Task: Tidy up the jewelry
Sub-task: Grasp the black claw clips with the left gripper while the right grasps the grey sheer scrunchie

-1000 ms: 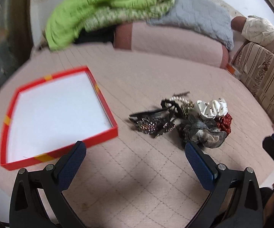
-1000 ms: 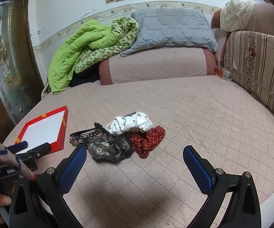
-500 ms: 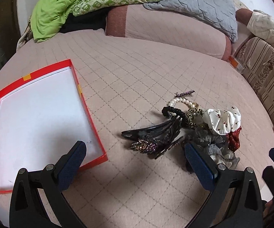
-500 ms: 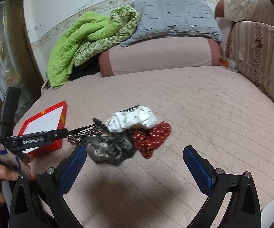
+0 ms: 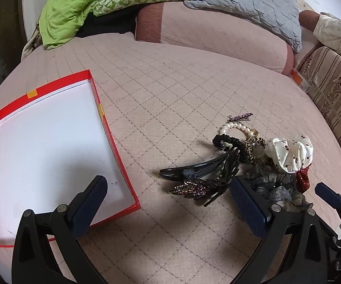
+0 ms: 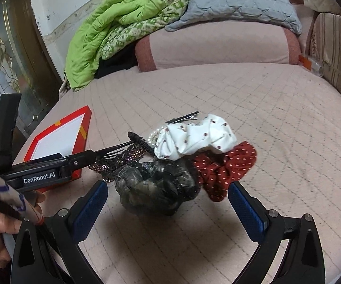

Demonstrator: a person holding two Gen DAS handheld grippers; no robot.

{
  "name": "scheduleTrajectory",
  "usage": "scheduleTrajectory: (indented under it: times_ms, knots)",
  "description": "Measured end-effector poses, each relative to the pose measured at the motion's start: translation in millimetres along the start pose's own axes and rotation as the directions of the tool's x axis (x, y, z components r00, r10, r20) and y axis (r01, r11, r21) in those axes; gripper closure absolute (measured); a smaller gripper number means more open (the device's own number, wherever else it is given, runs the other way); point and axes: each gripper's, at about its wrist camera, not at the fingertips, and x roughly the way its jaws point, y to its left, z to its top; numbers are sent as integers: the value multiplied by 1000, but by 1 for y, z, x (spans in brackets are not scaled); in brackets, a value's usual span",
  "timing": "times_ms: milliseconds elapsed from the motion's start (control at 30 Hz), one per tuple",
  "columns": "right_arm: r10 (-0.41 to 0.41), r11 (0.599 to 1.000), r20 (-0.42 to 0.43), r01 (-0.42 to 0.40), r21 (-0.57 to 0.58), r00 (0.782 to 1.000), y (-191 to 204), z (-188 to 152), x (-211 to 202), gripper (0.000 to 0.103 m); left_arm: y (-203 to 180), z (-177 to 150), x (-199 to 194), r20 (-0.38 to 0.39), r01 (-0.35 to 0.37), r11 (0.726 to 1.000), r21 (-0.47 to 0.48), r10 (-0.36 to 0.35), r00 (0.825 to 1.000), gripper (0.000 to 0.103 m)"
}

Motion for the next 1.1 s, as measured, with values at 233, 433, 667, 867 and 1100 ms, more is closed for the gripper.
scheduleTrajectory:
  times_ms: [233, 433, 667, 867, 1100]
  knots:
    - [-27, 996, -41, 23, -89, 999, 20, 6, 21, 6, 3, -1, -3, 28, -7, 1000, -3, 7, 1000, 0]
    - [-38, 993, -90, 28, -112, 995, 16, 2, 33, 68, -2, -3, -4, 37, 23, 999, 36, -24, 999, 0]
    - [0, 1000, 56, 1, -17, 998, -6, 8, -4, 84, -24, -7, -1, 39, 64, 988, 138, -70, 997, 4]
    - [60, 996, 178, -70, 54, 982, -19, 13, -33, 84, -24, 4, 9, 46, 49, 984, 169, -57, 997, 7]
    - [83, 994, 185, -94, 52, 979, -17, 14, -34, 84, -40, 10, 39, -35, 55, 964, 261, -48, 998, 7]
